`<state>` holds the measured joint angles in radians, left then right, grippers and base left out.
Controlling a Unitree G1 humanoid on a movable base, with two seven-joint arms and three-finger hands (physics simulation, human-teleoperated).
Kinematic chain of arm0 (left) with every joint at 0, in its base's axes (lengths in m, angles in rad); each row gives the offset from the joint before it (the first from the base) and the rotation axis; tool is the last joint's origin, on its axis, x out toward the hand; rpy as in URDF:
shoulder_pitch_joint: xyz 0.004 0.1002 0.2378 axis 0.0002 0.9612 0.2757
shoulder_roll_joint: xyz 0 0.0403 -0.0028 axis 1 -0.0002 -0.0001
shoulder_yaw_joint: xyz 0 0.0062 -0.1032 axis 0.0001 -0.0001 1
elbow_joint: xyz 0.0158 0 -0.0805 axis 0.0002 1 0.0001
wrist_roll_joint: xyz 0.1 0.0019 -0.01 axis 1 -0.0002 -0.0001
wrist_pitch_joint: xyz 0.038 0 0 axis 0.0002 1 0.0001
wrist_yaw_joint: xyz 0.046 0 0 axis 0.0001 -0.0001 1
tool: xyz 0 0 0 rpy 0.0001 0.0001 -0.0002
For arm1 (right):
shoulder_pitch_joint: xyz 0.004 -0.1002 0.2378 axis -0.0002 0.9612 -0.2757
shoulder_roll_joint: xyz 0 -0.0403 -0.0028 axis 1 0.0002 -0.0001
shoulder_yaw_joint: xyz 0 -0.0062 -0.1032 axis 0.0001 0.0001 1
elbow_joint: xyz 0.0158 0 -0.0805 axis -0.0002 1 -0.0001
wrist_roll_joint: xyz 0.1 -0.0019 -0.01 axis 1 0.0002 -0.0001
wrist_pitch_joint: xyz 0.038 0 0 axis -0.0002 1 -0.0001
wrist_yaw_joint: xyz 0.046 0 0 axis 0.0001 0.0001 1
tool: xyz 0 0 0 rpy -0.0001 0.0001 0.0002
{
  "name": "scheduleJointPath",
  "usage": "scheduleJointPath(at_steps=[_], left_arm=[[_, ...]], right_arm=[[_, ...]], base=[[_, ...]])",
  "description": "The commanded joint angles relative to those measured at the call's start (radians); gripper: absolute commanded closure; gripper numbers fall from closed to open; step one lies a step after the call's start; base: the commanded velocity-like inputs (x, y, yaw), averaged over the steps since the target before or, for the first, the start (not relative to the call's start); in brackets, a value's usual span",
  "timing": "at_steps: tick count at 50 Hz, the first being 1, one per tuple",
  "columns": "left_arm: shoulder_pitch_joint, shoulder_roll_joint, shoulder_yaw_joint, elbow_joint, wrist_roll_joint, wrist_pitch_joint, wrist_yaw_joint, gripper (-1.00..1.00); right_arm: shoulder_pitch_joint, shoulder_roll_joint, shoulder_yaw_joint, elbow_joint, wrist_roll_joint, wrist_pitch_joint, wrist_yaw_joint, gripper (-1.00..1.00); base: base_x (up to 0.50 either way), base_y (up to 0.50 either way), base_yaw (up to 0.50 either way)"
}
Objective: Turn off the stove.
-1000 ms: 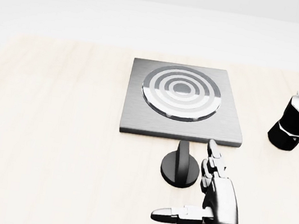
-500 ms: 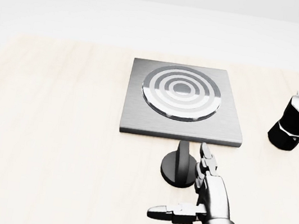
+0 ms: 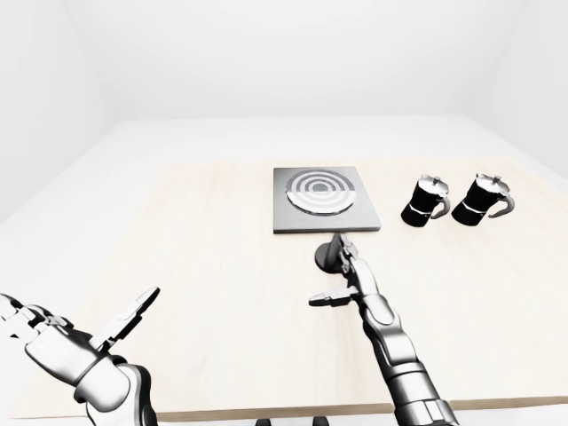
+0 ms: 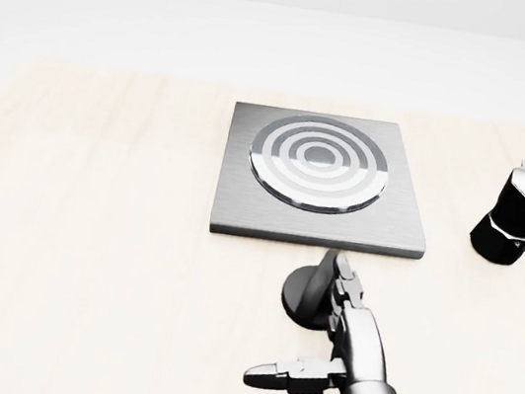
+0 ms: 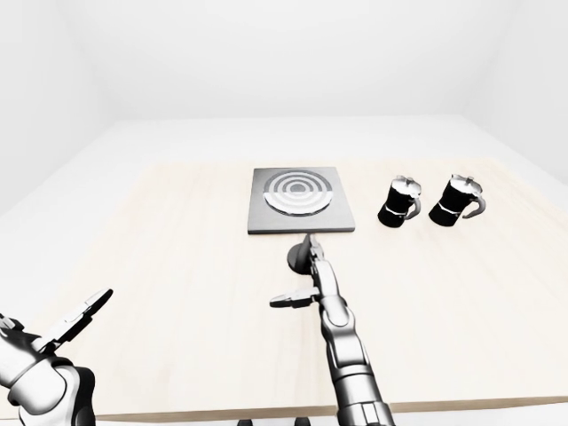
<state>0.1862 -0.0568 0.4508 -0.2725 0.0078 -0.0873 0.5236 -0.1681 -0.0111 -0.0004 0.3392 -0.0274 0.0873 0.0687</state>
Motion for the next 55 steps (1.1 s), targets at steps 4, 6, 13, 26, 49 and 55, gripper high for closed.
scheduleJointPath(at_steps=[4,6,13,26,49,55], left_arm=[[0.002,-0.002,0.002,-0.007,-0.001,0.000,0.000,-1.00],[0.000,-0.002,0.001,-0.004,0.000,0.000,0.000,-1.00],[-0.005,0.004,-0.002,0.013,0.005,0.000,0.000,-1.00],[-0.002,0.002,-0.001,0.000,0.003,0.000,0.000,-1.00],[-0.002,0.002,-0.001,-0.001,-0.007,0.000,0.000,-1.00],[-0.002,0.002,-0.001,0.002,-0.006,0.000,0.000,-1.00]], right_arm=[[0.097,0.037,0.071,-0.128,-0.033,0.000,0.011,-1.00],[0.104,0.037,0.073,-0.135,-0.033,0.000,0.015,-1.00],[0.152,0.044,0.104,-0.201,-0.049,0.000,0.023,-1.00],[0.100,0.060,0.118,-0.229,-0.065,0.000,0.010,-1.00],[-0.176,0.043,0.007,0.102,0.020,0.000,-0.057,-1.00],[-0.232,0.030,-0.029,0.156,0.084,0.000,-0.110,-1.00]], base=[[0.00,0.00,0.00],[0.00,0.00,0.00],[0.00,0.00,0.00],[0.00,0.00,0.00],[0.00,0.00,0.00],[0.00,0.00,0.00]])
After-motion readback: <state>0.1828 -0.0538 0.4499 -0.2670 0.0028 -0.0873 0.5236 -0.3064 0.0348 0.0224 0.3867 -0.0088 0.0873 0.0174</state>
